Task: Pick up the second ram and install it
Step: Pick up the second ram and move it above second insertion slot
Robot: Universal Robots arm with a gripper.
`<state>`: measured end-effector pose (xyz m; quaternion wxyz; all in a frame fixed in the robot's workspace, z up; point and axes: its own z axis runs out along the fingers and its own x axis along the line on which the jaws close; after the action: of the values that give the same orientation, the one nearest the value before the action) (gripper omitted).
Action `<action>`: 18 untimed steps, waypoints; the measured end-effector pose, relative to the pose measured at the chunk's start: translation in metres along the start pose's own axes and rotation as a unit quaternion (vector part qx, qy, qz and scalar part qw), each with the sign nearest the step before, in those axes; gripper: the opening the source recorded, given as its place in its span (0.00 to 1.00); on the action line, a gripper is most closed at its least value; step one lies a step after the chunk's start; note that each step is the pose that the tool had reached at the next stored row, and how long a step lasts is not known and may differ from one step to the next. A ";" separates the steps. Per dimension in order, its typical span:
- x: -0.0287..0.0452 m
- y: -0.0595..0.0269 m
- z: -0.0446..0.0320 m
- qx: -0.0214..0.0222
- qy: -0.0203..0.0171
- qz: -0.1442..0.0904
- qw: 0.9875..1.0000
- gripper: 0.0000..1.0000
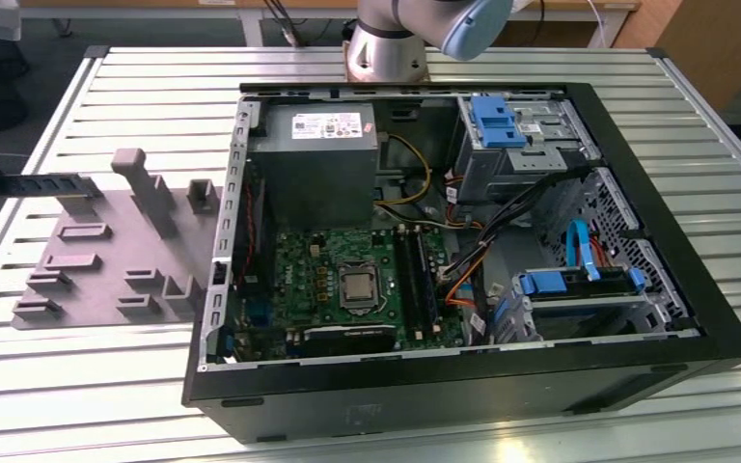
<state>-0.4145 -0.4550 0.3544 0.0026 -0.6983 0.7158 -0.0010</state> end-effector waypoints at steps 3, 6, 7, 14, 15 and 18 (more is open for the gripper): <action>0.0000 0.0000 -0.0063 0.000 0.000 0.000 1.000 0.14; 0.0000 -0.0001 -0.0131 0.000 0.000 0.000 1.000 0.14; 0.0000 -0.0001 -0.0153 0.000 0.000 0.000 1.000 0.14; -0.0001 -0.0001 -0.0308 0.000 0.000 0.000 1.000 0.14; -0.0001 -0.0001 -0.0326 0.001 0.000 0.000 1.000 0.14; -0.0001 -0.0001 -0.0372 0.001 0.000 0.000 1.000 0.14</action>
<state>-0.4147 -0.4550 0.3916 0.0031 -0.6983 0.7158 -0.0015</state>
